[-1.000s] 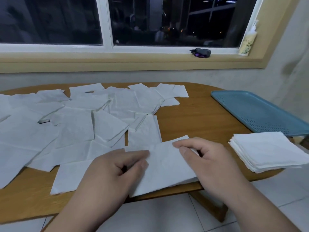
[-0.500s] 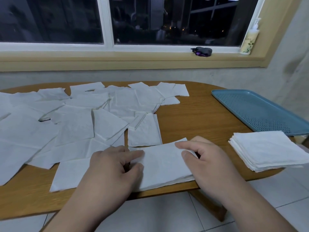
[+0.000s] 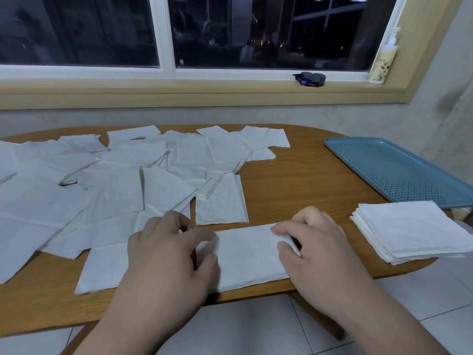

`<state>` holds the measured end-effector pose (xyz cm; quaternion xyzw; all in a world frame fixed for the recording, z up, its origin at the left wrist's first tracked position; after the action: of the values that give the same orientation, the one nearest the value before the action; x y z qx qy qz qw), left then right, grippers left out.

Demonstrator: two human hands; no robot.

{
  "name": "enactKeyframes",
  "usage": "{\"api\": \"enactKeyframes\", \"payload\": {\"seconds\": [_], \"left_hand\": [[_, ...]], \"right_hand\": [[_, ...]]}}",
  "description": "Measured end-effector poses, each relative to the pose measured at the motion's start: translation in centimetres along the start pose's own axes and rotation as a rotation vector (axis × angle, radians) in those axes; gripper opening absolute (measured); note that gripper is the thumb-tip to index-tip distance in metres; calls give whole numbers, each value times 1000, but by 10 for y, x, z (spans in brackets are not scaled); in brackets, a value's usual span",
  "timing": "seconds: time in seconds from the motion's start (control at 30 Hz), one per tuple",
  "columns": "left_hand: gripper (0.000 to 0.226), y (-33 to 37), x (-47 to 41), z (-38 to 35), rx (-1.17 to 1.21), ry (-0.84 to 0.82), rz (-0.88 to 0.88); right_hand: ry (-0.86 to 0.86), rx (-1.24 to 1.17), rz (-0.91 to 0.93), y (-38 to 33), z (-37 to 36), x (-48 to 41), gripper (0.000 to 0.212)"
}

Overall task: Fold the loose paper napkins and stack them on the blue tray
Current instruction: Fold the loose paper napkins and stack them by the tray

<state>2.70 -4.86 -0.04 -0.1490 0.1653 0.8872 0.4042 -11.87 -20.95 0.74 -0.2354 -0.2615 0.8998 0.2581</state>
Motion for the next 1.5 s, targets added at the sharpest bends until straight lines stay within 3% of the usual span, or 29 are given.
{"api": "enactKeyframes", "payload": {"seconds": [0.1,0.3,0.43,0.63,0.87,1.13,1.5], "left_hand": [[25,3,1,5,34,47,-47],[17,14,6,-4,44,-41,-225],[21,9,5,-5,40,-54,-234],[19,2,7,-4,64,-35,-217],[13,7,8,1,67,-49,-237],[38,-16,-6,20,121,-4,-94],[20,-59,-17,34,219,29,127]], "right_hand": [[32,-3,38,-3,4,2,26],[-72,32,90,-3,-7,1,28],[-76,48,100,-2,-9,0,39],[-74,49,102,-2,-8,1,23],[-88,41,62,-2,-4,0,20],[-80,-92,88,-40,3,-42,13],[-209,51,26,-81,-70,-181,20]]}}
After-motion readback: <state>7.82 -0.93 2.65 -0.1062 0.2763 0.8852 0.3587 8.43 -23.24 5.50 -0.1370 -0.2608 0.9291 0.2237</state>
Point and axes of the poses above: each hand's wrist, its own x-axis away from the middle knuckle, its own z-axis out of the back of the hand, y = z × x, the point moved 5 cm from there along -x, towards the middle knuckle, and after that the axes turned 14 degrees about -x, right-handed, at the moved point
